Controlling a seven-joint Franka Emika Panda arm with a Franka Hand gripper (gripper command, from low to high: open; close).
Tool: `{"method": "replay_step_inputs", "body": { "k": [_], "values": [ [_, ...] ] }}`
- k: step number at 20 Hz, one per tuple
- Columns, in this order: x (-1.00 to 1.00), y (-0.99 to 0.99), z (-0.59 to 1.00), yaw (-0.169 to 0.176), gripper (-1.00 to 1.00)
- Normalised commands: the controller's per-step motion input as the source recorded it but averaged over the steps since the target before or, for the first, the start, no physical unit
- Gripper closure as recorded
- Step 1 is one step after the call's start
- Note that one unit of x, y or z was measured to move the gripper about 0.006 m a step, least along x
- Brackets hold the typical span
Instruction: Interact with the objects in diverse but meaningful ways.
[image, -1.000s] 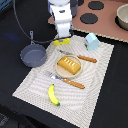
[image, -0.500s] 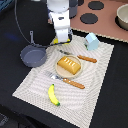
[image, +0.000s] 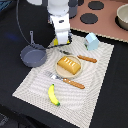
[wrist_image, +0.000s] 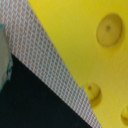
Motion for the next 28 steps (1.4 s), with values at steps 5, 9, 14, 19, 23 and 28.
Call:
{"method": "replay_step_inputs", "body": {
  "k": [5,9,14,19,23,28],
  "values": [
    [0.00,0.16,-0.18,0.028,1.00],
    [0.00,0.20,-0.09,0.031,1.00],
    [-0.24,0.39,0.91,0.070,1.00],
    [-0.46,0.43,1.00,0.101,1.00],
    [-0.55,0.46,1.00,0.100,1.00],
    [-0.44,0.39,1.00,0.087,1.00]
  ]
}}
